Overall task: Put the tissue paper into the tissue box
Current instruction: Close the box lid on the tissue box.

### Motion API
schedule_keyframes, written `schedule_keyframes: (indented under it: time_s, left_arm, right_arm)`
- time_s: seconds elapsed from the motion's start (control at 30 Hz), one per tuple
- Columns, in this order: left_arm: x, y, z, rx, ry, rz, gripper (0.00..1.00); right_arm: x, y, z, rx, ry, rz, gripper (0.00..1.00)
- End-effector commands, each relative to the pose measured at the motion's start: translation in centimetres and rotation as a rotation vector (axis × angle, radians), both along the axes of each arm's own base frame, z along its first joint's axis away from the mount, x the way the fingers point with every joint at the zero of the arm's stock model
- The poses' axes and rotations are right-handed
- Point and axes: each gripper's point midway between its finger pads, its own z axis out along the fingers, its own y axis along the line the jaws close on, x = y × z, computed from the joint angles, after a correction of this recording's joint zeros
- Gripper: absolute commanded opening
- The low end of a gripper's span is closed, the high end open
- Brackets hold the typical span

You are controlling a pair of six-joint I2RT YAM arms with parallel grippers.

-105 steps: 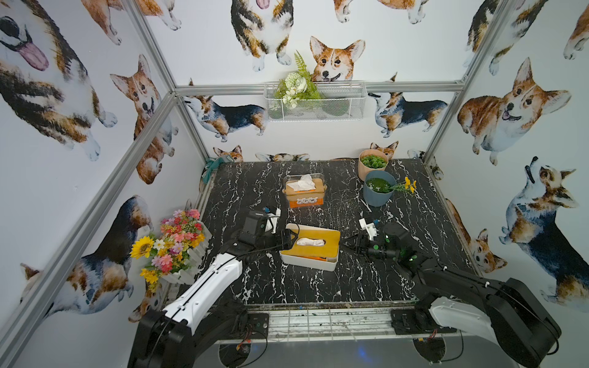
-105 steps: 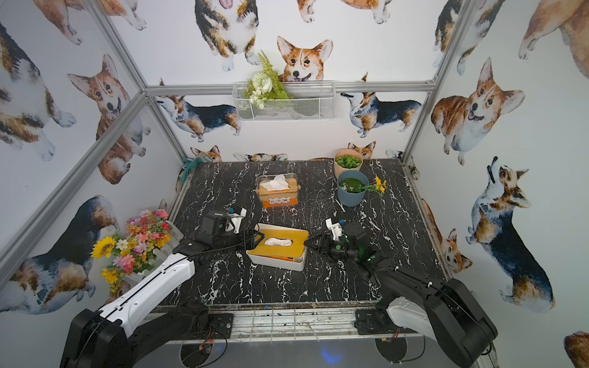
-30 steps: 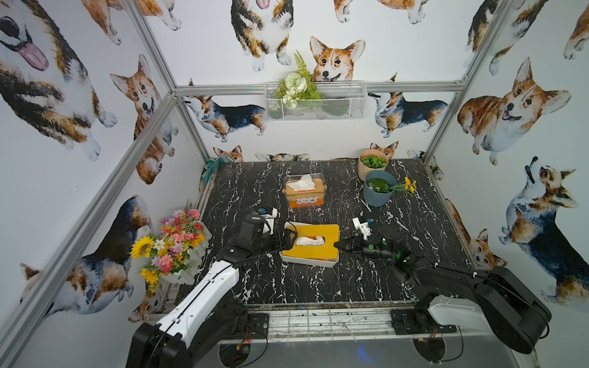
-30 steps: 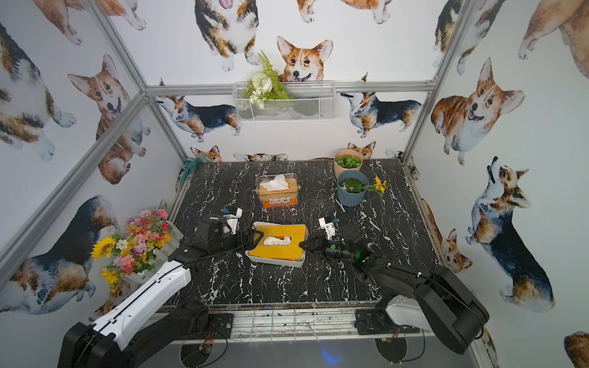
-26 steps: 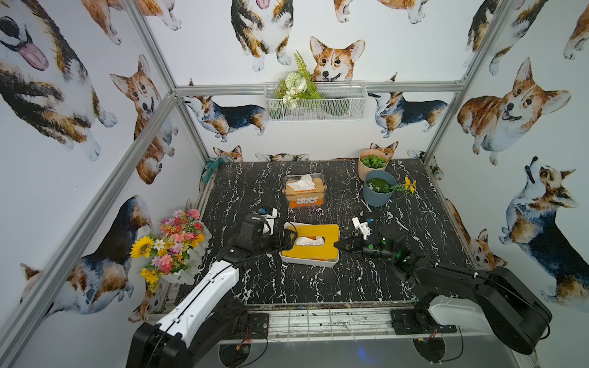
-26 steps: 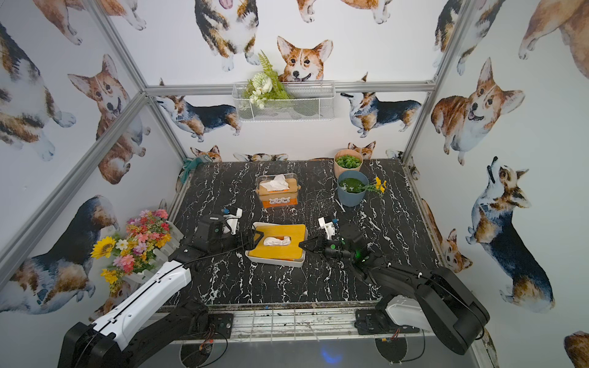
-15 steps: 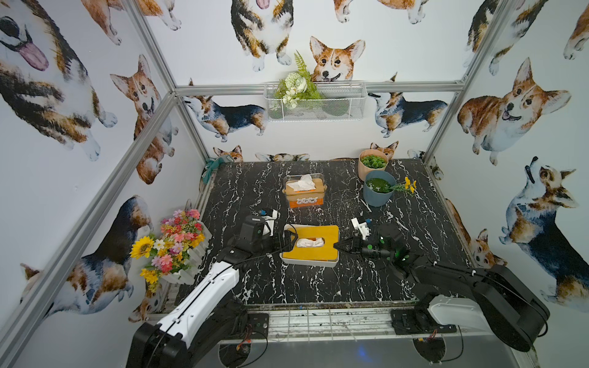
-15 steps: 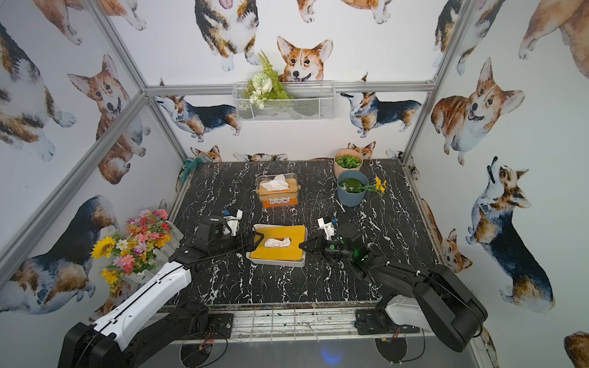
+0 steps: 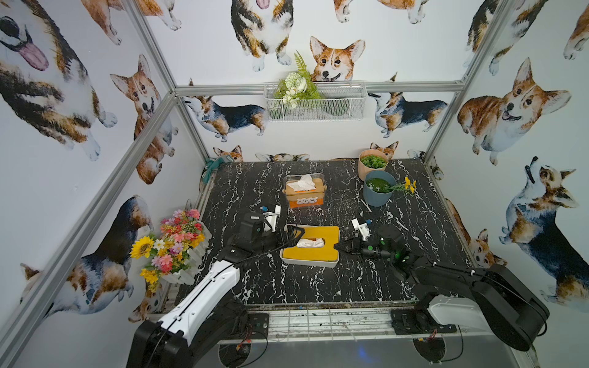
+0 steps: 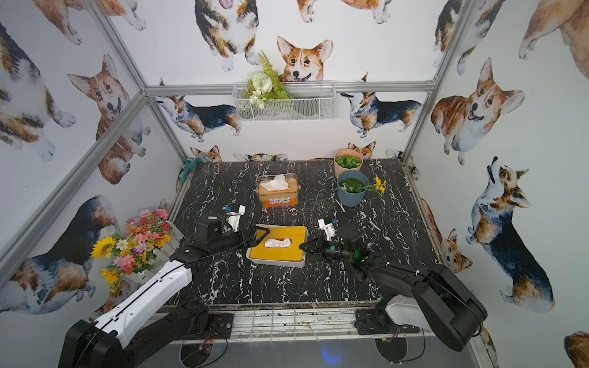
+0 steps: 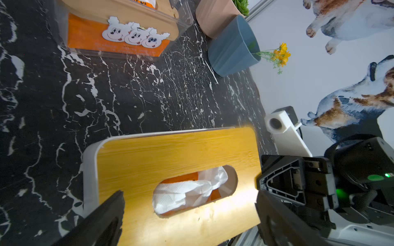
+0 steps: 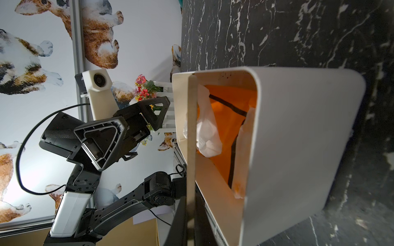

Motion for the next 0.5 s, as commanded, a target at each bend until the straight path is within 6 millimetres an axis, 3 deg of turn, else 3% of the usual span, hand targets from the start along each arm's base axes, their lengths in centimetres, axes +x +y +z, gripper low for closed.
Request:
schedule_keyframes:
  time_s: [0.0,0.47]
  left_arm:
    - [0.2,-1.0,0.9,-0.080,-0.006,-0.023,1.00]
    - [0.0,-1.0,-2.8,-0.080,0.076,-0.009,1.00]
  right_arm:
    - [0.0,0.2,1.4,0.037,-0.056,0.011,0.00]
    - [0.0,0.2,3.0,0.068,-0.090,0.011,0.00]
